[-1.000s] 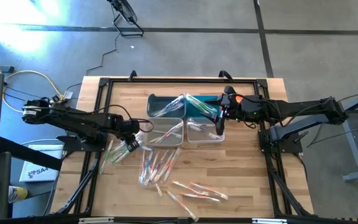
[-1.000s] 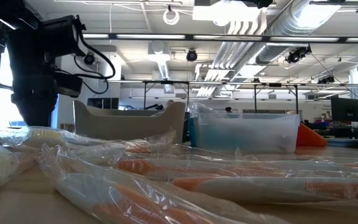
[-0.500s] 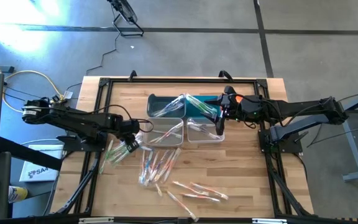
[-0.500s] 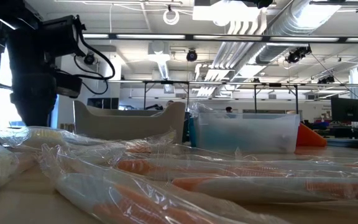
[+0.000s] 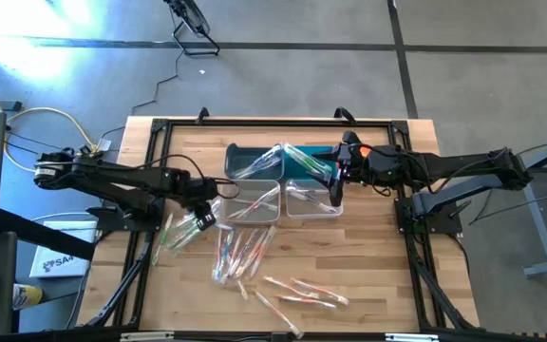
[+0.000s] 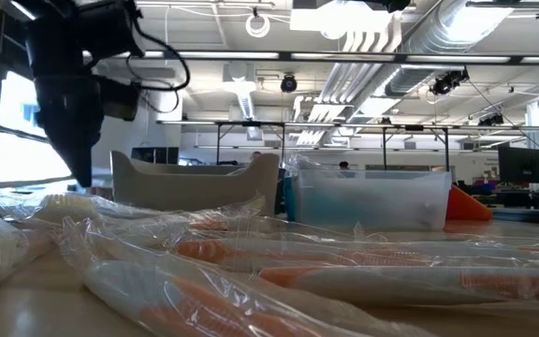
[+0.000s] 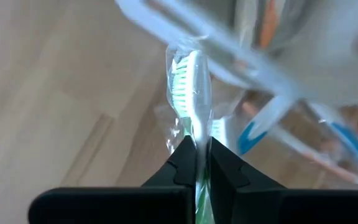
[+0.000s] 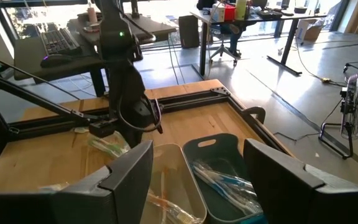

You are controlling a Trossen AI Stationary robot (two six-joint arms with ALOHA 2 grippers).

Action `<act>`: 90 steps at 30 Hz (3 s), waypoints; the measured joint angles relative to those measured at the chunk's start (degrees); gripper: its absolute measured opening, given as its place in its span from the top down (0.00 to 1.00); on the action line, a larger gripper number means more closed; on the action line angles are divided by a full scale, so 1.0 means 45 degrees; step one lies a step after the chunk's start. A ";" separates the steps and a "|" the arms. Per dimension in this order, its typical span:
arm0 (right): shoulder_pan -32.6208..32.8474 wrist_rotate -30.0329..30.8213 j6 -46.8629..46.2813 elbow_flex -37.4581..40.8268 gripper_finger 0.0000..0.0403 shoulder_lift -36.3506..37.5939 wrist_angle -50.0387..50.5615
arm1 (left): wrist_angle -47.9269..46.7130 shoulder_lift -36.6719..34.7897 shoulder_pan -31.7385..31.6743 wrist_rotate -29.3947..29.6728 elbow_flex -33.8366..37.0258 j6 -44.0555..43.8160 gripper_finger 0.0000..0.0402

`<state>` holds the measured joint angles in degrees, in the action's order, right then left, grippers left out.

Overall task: Pick & Place Toothbrushes
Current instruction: Put the green toothbrush into the blue bin

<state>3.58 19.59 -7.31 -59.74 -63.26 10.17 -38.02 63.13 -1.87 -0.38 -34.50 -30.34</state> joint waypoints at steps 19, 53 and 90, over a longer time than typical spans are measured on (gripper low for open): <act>0.0003 0.0000 0.0005 0.0003 0.39 0.0000 -0.0001 | -0.5931 -0.0005 0.0000 0.3297 -0.7530 0.1781 0.97; 0.0004 -0.1253 0.0260 0.0004 0.39 -0.1900 -0.4482 | 0.7172 0.1758 -0.0005 0.1800 -0.9603 0.7027 0.97; -0.0841 -0.3383 0.0617 0.0004 0.78 -0.4163 -0.8700 | 0.7745 0.2636 0.0005 0.1044 -0.9593 0.6592 0.97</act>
<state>-0.21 4.37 -4.53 -59.72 -82.00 -28.97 -3.17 75.00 -1.85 4.32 -77.67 -0.68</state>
